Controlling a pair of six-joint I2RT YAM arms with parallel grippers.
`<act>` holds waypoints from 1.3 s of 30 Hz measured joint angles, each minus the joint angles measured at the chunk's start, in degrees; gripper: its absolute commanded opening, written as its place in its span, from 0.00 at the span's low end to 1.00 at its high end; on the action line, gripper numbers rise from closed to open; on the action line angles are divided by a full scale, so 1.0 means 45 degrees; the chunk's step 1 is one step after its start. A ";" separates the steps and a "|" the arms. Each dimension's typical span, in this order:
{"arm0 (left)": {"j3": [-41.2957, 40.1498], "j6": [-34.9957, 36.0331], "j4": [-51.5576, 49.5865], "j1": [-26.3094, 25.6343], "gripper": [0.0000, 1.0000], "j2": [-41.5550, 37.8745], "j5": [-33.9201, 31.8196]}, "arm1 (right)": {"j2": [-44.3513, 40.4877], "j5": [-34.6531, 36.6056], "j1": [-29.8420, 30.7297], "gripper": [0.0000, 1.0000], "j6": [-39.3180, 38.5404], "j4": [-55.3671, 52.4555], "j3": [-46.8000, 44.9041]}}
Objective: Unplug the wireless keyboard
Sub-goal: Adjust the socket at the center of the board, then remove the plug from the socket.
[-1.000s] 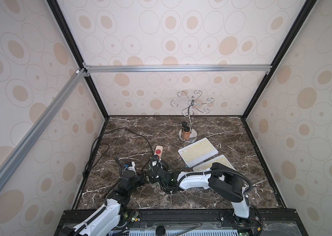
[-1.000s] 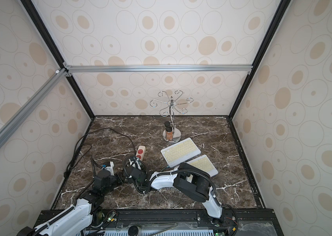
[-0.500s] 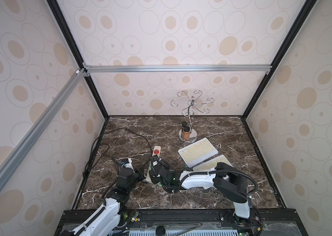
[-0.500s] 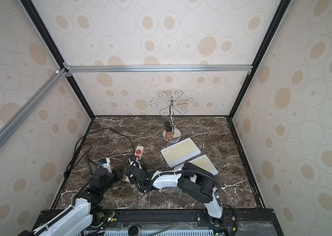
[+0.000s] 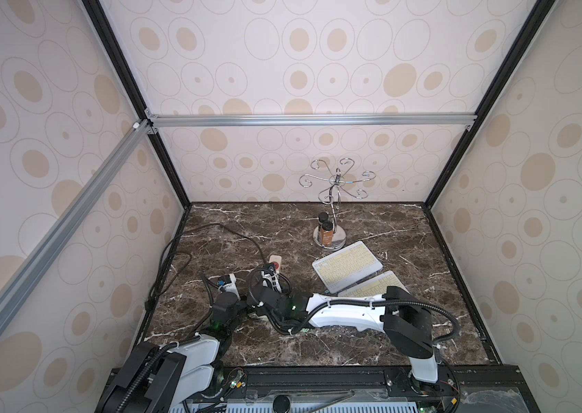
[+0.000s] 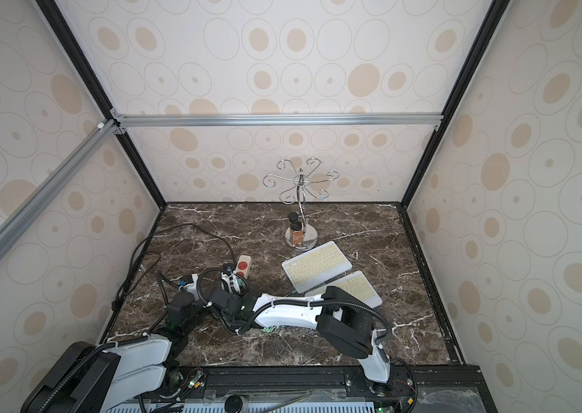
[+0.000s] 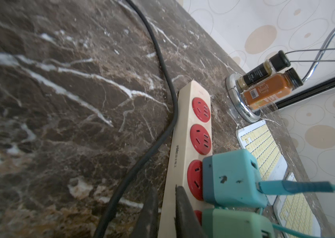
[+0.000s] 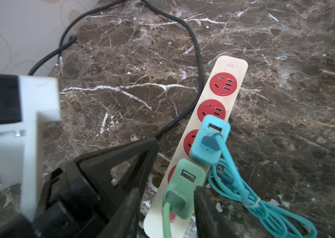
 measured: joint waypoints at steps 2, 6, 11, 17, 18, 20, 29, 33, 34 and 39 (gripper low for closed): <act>-0.0175 0.0141 0.0665 0.0015 0.20 0.0189 -0.0102 | 0.0529 0.0189 0.0000 0.40 0.0437 -0.0874 0.0801; -0.0228 0.0578 0.1229 0.0044 0.20 0.0500 -0.0053 | 0.1341 0.0627 0.0000 0.40 0.1287 -0.2463 0.2195; -0.0228 0.0670 0.1467 0.0126 0.20 0.0554 -0.0039 | 0.1622 0.0908 0.0000 0.35 0.2254 -0.3779 0.2569; -0.0228 0.0457 0.1579 0.0238 0.19 0.0520 0.0015 | 0.1812 0.1112 0.0058 0.32 0.2958 -0.4240 0.2905; -0.0228 0.0389 0.1579 0.0248 0.19 0.0495 0.0034 | 0.1880 0.1146 0.0068 0.32 0.2992 -0.4303 0.3002; -0.0233 0.0291 0.1583 0.0257 0.19 0.0403 0.0155 | 0.2025 0.1195 0.0083 0.32 0.3065 -0.4469 0.3240; -0.0233 -0.0189 0.1637 0.0335 0.17 0.0442 0.0855 | 0.2482 0.1229 0.0112 0.37 0.3347 -0.4983 0.3861; -0.0233 -0.0617 0.1389 0.0457 0.14 0.0651 0.0816 | 0.2701 0.0996 0.0092 0.41 0.3502 -0.5008 0.3881; -0.0233 -0.0719 0.1277 0.0500 0.14 0.0656 0.0763 | 0.2720 0.0986 0.0083 0.41 0.3580 -0.5032 0.3881; -0.0233 -0.0967 0.0797 0.0719 0.16 0.0209 0.0622 | 0.2769 0.1161 0.0204 0.31 0.3784 -0.5066 0.3876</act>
